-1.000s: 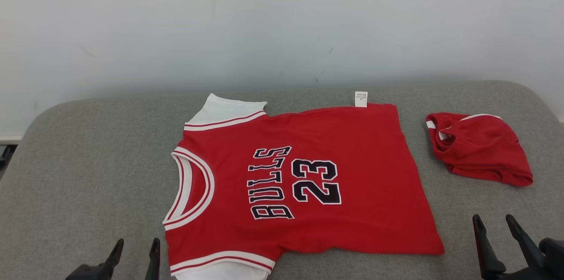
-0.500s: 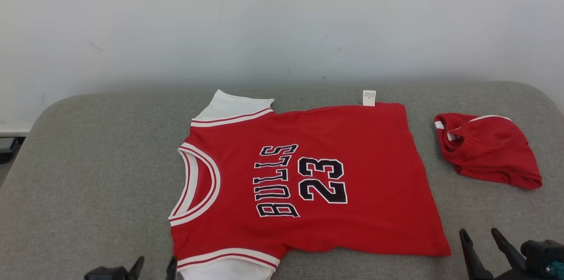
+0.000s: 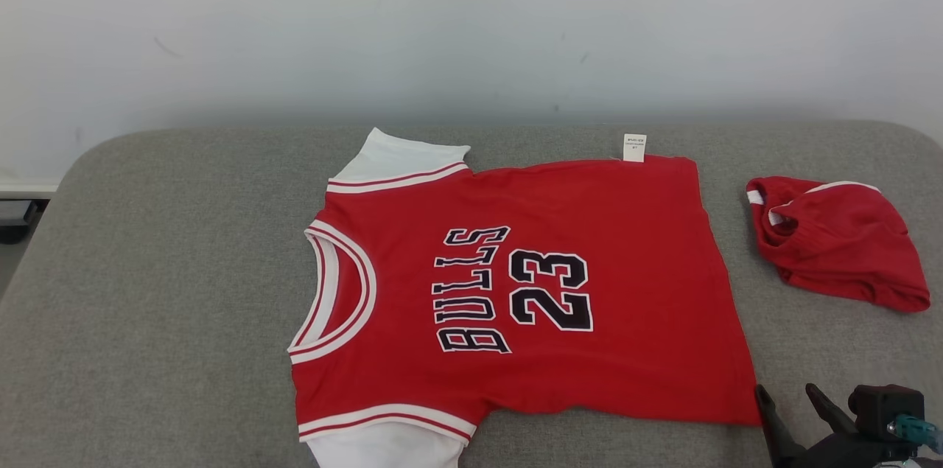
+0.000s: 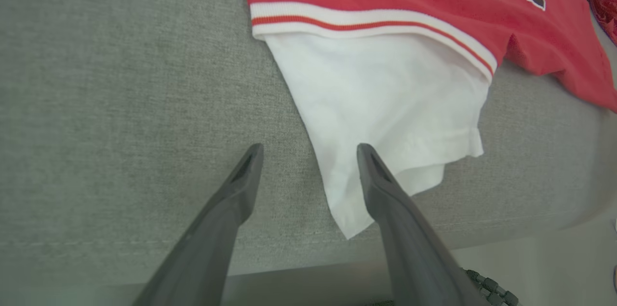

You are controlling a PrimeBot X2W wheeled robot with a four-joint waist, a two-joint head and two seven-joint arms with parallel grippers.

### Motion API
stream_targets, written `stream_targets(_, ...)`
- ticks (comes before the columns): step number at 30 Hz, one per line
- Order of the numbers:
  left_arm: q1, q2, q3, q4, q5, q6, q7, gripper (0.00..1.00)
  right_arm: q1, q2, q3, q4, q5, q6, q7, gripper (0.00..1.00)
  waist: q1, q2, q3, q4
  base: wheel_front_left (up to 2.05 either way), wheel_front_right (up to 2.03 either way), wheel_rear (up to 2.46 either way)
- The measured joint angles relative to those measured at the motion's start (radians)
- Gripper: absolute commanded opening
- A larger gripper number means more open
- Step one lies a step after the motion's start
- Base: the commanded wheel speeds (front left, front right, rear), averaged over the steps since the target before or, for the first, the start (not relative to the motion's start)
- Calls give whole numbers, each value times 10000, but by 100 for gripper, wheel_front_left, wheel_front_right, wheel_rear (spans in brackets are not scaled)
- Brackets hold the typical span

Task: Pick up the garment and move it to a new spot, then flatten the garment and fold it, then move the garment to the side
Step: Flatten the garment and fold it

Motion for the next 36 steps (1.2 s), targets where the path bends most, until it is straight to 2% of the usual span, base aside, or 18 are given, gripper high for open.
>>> stream_targets(6, 6, -96, -52, 96, -522, -226, 673, 100, -163, 6, 73, 180, 0, 0, 174, 100, 0, 0, 35, 48, 0, 0, 0)
stream_targets(9, -9, -82, -173, 151, -451, -232, 918, 100, -244, 10, 132, 259, -4, 0, 265, 100, 0, 0, 84, 71, 0, 0, 0)
stream_targets(19, -85, -104, -314, 529, -408, -251, 1250, 100, -754, 113, 414, 817, -144, 0, 616, 100, 0, 0, 189, 22, 0, 0, 0)
stream_targets(30, -525, -414, -322, 1043, -617, -309, 1417, 100, -1230, 370, 619, 1691, -198, 0, 966, 100, 0, 0, 416, -32, 0, 0, 0)
stream_targets(31, -554, -439, -322, 1089, -662, -313, 1417, 93, -1229, 407, 621, 1789, -192, 0, 974, 100, 0, -1, 427, -23, 0, 0, 0)
stream_targets(32, -644, -454, -362, 1166, -692, -318, 1467, 43, -1222, 433, 610, 1858, -171, 0, 1035, 69, 0, -1, 439, -6, 0, 0, 0)
stream_targets(33, -705, -454, -368, 1200, -692, -320, 1488, 0, -1242, 456, 633, 1937, -167, 0, 1058, 9, 0, -1, 453, 13, 0, 0, 0)
stream_targets(34, -713, -464, -364, 1233, -723, -330, 1488, 0, -1252, 474, 642, 2010, -167, 0, 1093, 0, 0, 0, 468, 30, 0, 0, 0)
stream_targets(36, -762, -445, -353, 1367, -777, -374, 1490, 0, -1302, 510, 669, 2125, -165, 4, 1135, 0, 0, 0, 496, 70, 0, 0, 0)
